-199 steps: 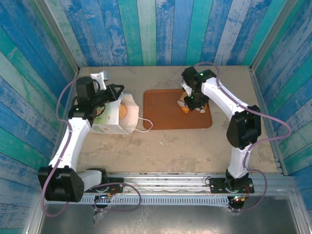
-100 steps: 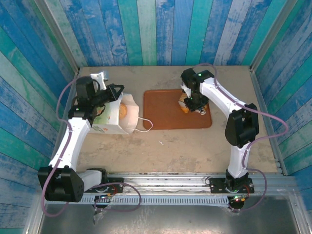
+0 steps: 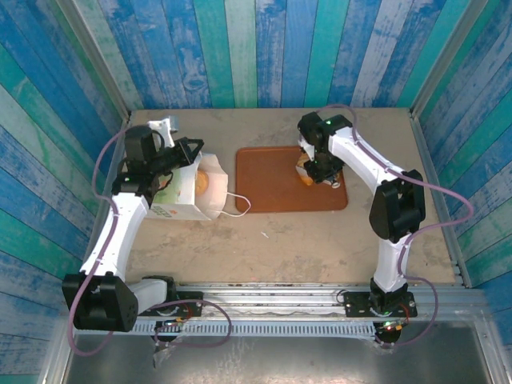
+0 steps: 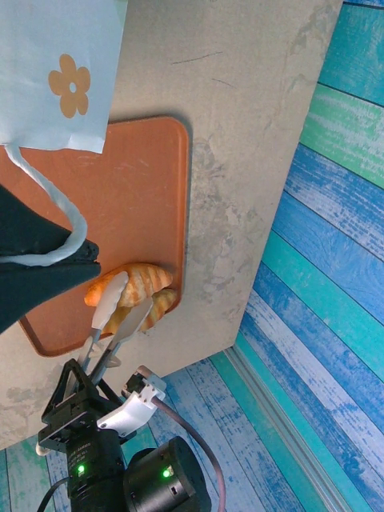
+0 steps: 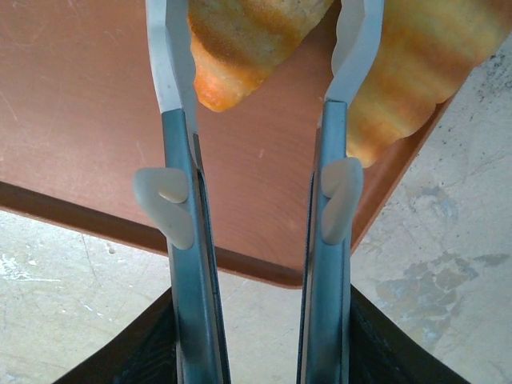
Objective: Take the fake bread out of the paper bag
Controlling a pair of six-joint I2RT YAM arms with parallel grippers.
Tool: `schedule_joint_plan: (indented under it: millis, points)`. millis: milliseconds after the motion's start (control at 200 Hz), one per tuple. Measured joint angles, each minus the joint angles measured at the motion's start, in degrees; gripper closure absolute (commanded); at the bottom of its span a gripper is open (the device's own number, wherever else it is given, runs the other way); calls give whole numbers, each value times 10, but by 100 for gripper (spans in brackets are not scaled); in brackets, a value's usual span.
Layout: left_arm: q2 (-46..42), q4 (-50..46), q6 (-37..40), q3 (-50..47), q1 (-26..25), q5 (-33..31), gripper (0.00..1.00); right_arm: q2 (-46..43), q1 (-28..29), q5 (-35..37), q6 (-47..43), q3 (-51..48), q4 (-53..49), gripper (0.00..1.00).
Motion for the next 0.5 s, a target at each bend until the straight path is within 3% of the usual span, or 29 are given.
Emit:
schedule_joint_plan:
  millis: [275, 501]
  points:
    - [0, 2, -2, 0, 0, 0, 100, 0, -1, 3, -3, 1, -2, 48]
    - [0, 5, -2, 0, 0, 0, 100, -3, -1, -4, -11, 1, 2, 51]
